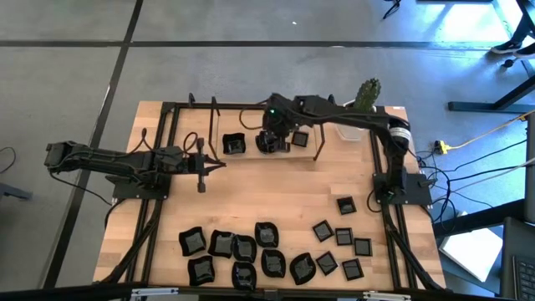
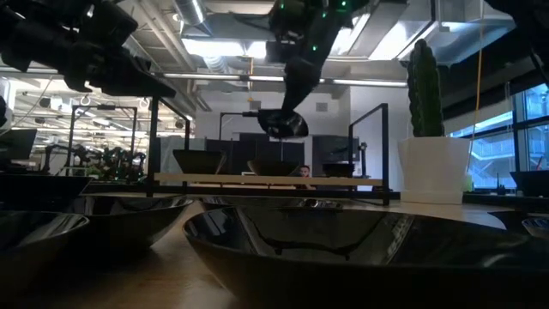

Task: Pick & Place Mini shaped plates
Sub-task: Stack the black leaf-shaped plate on top of the black leaf-shaped plate on the shelf

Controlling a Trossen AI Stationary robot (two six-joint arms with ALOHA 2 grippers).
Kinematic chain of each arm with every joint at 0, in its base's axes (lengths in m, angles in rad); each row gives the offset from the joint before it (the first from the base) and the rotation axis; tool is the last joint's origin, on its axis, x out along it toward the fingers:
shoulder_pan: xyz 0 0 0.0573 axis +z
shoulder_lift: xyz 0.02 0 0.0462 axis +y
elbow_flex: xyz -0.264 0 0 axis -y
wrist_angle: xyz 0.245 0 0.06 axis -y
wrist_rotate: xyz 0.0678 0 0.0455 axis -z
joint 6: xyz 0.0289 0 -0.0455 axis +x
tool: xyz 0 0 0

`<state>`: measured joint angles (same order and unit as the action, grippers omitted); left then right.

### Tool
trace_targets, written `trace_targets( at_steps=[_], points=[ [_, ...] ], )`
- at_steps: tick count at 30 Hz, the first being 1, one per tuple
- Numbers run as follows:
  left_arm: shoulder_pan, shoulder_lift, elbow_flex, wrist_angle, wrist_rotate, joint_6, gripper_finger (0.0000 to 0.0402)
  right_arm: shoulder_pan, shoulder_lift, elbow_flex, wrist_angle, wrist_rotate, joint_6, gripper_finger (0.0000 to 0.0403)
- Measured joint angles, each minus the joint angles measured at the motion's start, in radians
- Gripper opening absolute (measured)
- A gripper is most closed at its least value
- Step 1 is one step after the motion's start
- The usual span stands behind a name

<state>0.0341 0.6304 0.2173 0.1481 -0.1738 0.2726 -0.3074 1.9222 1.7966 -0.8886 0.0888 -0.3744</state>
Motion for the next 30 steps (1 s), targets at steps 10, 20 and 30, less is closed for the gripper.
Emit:
trace_targets(
  at_steps=[10, 20, 30],
  points=[
    [0.0, 0.0, 0.0, 0.014, 0.009, -0.012, 0.0003, -0.016, 0.064, -0.001, 0.042, -0.037, -0.176, 0.0003],
    [0.0, 0.0, 0.0, 0.021, 0.008, 0.0, 0.0008, -0.068, 0.08, -0.001, 0.147, -0.099, -0.179, 0.0003],
    [0.0, 0.0, 0.0, 0.021, 0.008, 0.002, 0.0005, -0.103, 0.127, -0.001, 0.152, -0.109, -0.141, 0.001]
  ],
)
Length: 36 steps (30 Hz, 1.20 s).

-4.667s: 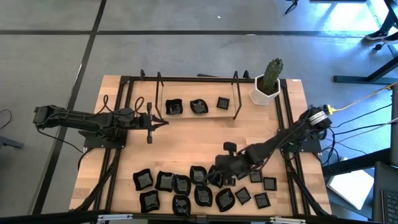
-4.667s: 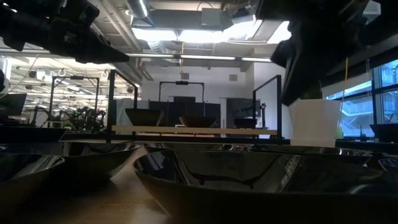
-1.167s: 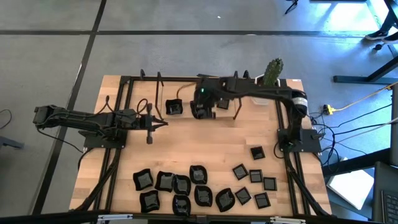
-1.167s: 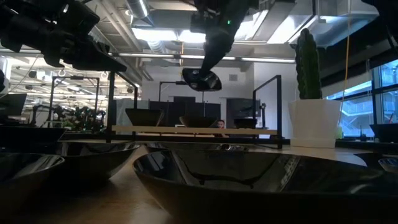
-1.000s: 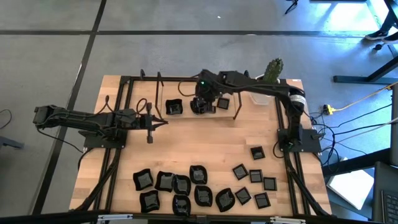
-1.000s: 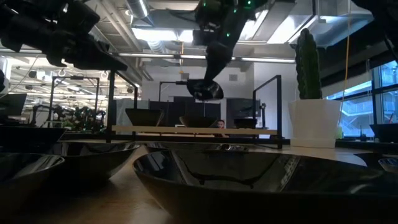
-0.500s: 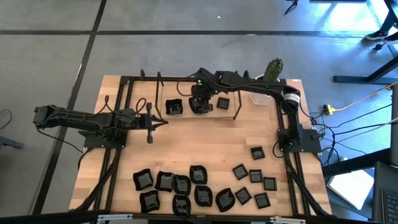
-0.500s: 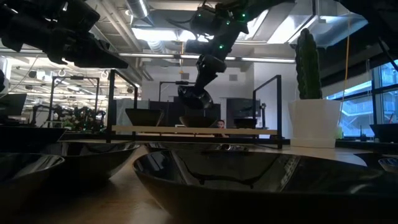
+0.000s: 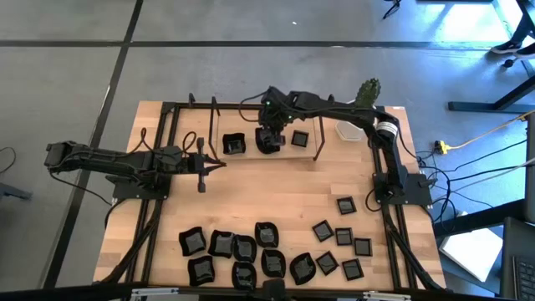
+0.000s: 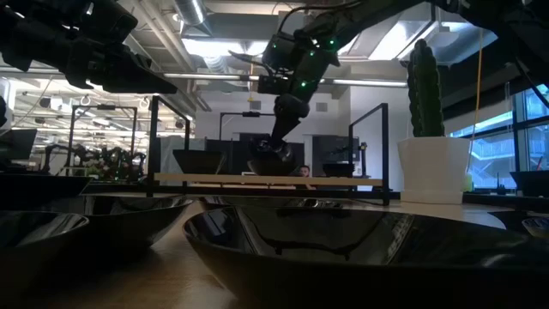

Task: Pick & Place Mini shaped plates
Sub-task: Stack the black leaf-shaped plate on top of the black leaf-shaped plate on the shelf, then stack the black square plate on top of the black square plate on the shelf

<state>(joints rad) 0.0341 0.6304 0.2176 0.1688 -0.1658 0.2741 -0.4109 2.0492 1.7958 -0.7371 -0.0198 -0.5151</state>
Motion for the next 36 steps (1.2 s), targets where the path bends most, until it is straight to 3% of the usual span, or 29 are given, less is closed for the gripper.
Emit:
trace_targets(
  at_steps=[10, 14, 21, 29, 34, 36],
  points=[
    [0.0, 0.0, 0.0, 0.0, 0.0, 0.001, 0.0004, 0.0, 0.014, 0.0, 0.01, 0.001, 0.01, 0.0079],
    [0.0, 0.0, 0.0, 0.0, 0.0, 0.001, 0.0007, 0.001, 0.014, 0.015, -0.005, 0.061, 0.013, 0.0104],
    [0.0, 0.0, 0.0, 0.0, 0.0, 0.001, 0.0004, 0.019, 0.014, 0.111, -0.062, 0.08, 0.062, 0.0123],
    [0.0, 0.0, 0.0, 0.0, 0.0, 0.001, 0.0006, 0.145, -0.012, 0.364, -0.5, 0.082, 0.152, 0.0086],
    [0.0, 0.0, 0.0, -0.004, 0.0, 0.001, 0.0007, 0.312, -0.111, 0.405, -0.623, 0.202, 0.203, 0.0021],
    [0.0, 0.0, 0.0, -0.004, -0.001, 0.002, 0.0004, 0.371, -0.17, 0.405, -0.653, 0.201, 0.233, 0.0007]
  ],
)
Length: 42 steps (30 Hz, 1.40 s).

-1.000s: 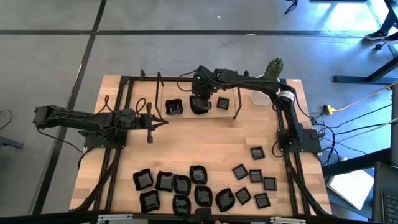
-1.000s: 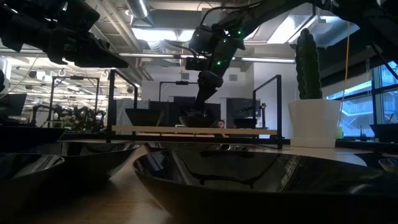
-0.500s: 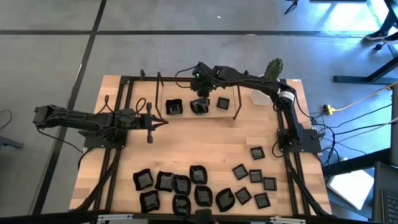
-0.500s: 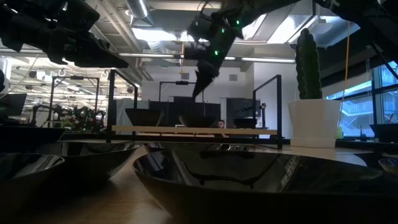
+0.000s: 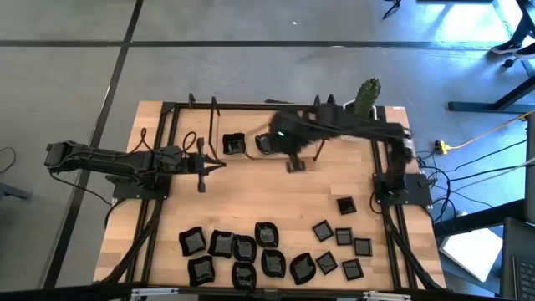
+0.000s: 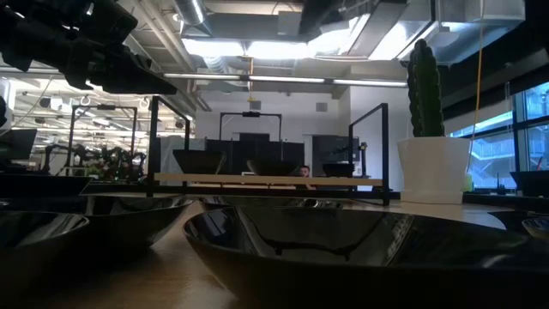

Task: Pick & Place Mini shaped plates
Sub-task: Stack the black square plate on top of the black square plate on the shelf

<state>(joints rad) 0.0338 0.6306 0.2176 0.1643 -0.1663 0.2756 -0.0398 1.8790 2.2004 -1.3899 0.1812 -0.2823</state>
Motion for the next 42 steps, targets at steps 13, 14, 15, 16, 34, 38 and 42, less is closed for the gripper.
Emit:
trace_targets(
  at_steps=[13, 14, 15, 16, 34, 38, 42],
  points=[
    [0.0, 0.0, 0.0, 0.003, -0.022, 0.008, 0.0003, 0.286, -0.604, -0.628, 0.352, 0.164, 0.228, 0.0007],
    [0.0, 0.0, 0.0, 0.003, -0.023, 0.008, 0.0003, 0.294, -0.649, -0.693, 0.345, 0.175, 0.269, 0.0006],
    [0.0, 0.0, 0.0, 0.003, -0.025, 0.008, 0.0002, 0.303, -0.691, -0.765, 0.346, 0.18, 0.315, 0.0005],
    [0.0, 0.0, 0.0, 0.003, -0.026, 0.008, 0.0002, 0.311, -0.729, -0.829, 0.345, 0.181, 0.365, 0.0004],
    [0.0, 0.0, 0.0, 0.004, -0.026, 0.0, 0.0006, 0.509, -0.62, -1.439, 0.421, -0.096, 1.081, 0.0019],
    [0.0, 0.0, 0.0, 0.004, -0.026, 0.0, 0.0007, 0.539, -0.571, -1.441, 0.499, -0.091, 1.105, 0.0064],
    [0.0, 0.0, 0.0, 0.004, -0.026, 0.0, 0.0004, 0.569, -0.526, -1.441, 0.487, -0.087, 1.079, 0.0123]
  ],
)
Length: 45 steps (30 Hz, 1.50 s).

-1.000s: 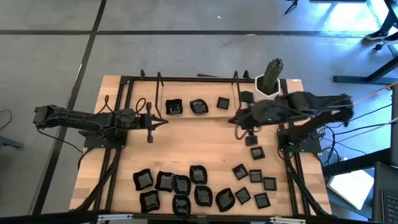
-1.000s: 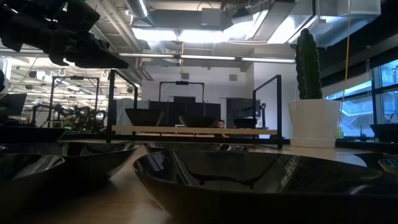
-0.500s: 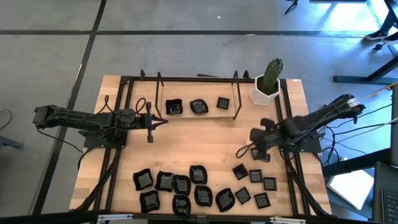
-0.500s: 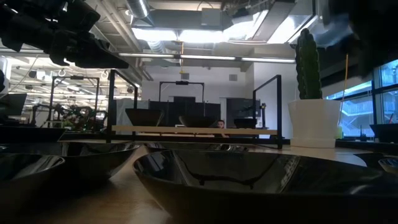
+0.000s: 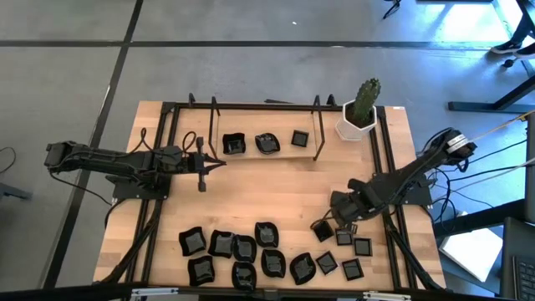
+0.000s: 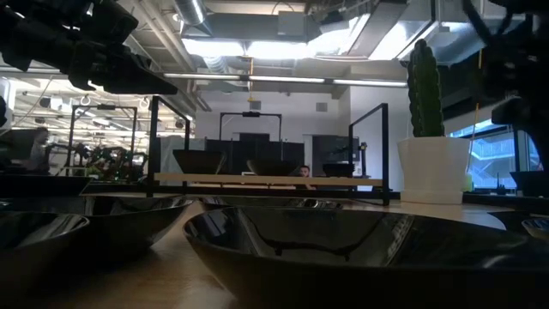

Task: Pick & Place Mini shaped plates
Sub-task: Stack the black square plate on top of the black square plate on the shelf

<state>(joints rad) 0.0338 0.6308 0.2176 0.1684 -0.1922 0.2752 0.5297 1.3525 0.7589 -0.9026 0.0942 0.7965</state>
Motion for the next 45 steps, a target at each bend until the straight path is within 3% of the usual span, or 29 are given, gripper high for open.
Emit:
trace_targets(
  at_steps=[5, 9, 19, 45],
  points=[
    [0.0, 0.0, 0.0, 0.0, 0.0, 0.0, 0.0007, 0.055, 0.047, 0.0, -0.007, 0.0, -0.053, 0.0179],
    [0.0, 0.0, 0.0, 0.0, 0.0, 0.0, 0.0007, 0.093, 0.068, 0.0, 0.015, 0.013, -0.061, 0.0192],
    [0.0, 0.0, 0.0, 0.0, 0.0, 0.0, 0.0008, 0.135, 0.133, 0.0, 0.009, 0.12, -0.042, 0.0166],
    [0.0, 0.0, 0.0, -0.001, 0.0, 0.0, 0.0002, 0.135, 0.221, 0.003, 0.005, 0.099, -0.04, 0.0144]
  ],
)
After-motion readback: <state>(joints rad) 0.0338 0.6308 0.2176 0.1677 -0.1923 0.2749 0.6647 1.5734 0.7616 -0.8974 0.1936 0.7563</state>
